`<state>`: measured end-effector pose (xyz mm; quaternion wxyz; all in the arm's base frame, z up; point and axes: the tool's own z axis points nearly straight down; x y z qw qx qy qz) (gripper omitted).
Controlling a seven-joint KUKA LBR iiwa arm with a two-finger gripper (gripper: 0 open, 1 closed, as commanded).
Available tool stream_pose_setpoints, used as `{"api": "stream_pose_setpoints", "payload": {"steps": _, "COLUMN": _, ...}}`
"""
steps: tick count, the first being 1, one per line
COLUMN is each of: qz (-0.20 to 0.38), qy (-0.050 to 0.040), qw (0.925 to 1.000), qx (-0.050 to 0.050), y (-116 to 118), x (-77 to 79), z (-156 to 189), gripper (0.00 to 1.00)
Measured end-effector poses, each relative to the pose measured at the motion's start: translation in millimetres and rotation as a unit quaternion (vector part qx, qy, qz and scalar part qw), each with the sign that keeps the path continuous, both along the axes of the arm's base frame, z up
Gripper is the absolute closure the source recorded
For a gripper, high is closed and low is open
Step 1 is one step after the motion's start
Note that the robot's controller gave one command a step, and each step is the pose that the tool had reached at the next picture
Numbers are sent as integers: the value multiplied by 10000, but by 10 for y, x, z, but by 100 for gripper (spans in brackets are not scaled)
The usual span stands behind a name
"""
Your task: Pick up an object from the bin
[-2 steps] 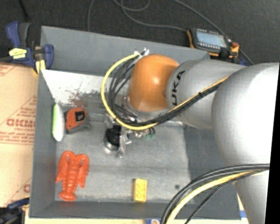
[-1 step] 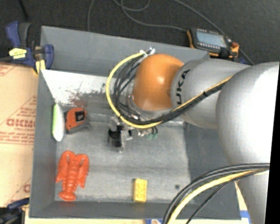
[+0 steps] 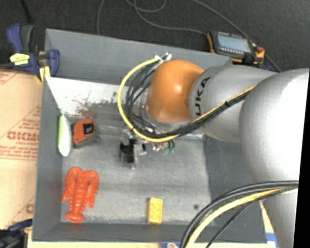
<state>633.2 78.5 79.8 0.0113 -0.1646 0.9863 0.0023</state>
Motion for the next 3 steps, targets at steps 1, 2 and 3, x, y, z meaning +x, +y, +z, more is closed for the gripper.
{"api": "stream_pose_setpoints", "payload": {"steps": 1, "qz": 0, "qy": 23, "qw": 10000, "qx": -4, "y": -1, "x": -10, "z": 51, "gripper": 100}}
{"api": "stream_pose_setpoints", "payload": {"steps": 2, "qz": 2, "qy": 64, "qw": 10000, "qx": -19, "y": -8, "x": -31, "z": 237, "gripper": 100}}
{"api": "stream_pose_setpoints", "payload": {"steps": 3, "qz": 3, "qy": 70, "qw": 10000, "qx": -31, "y": -11, "x": -15, "z": 404, "gripper": 100}}
